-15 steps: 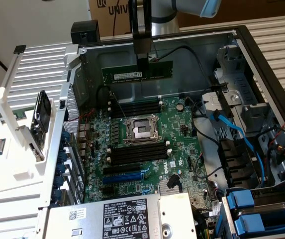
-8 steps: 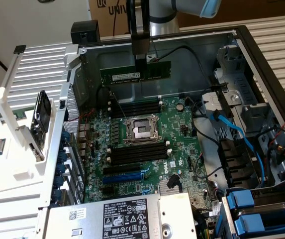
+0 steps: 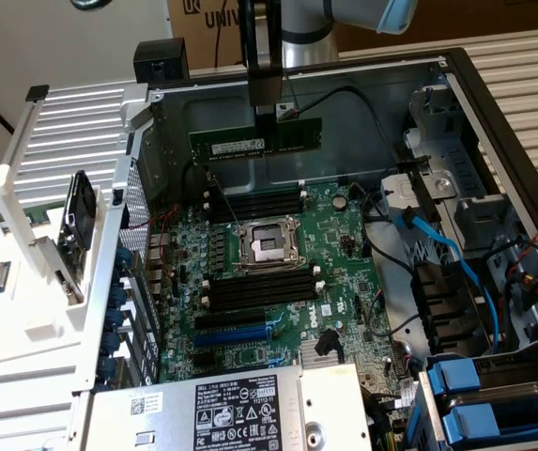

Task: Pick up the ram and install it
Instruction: 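Insert the ram into the slot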

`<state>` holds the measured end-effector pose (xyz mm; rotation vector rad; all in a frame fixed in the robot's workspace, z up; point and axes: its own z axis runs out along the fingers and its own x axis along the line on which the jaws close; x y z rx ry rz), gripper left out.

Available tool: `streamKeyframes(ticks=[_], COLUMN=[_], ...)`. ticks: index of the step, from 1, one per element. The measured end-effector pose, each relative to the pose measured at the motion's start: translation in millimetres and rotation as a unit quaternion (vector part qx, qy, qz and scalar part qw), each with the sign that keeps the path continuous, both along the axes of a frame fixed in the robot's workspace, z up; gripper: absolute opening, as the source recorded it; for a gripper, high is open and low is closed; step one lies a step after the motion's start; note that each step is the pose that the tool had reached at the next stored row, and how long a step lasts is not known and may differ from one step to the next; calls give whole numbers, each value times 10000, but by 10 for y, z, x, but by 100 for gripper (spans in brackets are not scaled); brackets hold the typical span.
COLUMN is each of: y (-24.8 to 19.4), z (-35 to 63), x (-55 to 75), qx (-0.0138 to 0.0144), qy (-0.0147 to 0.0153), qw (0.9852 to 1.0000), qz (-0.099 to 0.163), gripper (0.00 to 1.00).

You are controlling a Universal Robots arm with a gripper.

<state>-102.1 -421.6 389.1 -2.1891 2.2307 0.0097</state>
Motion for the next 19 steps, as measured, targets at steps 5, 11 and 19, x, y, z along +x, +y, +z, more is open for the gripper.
streamKeyframes(ticks=[5, 11, 19], y=[128, 129, 102], z=[-28, -108, -164], x=[-4, -6, -5], qx=[-206, -231, -95], qy=[1, 1, -1], qw=[9998, 9997, 10000], qz=[1, 1, 1], gripper=[12, 12, 12])
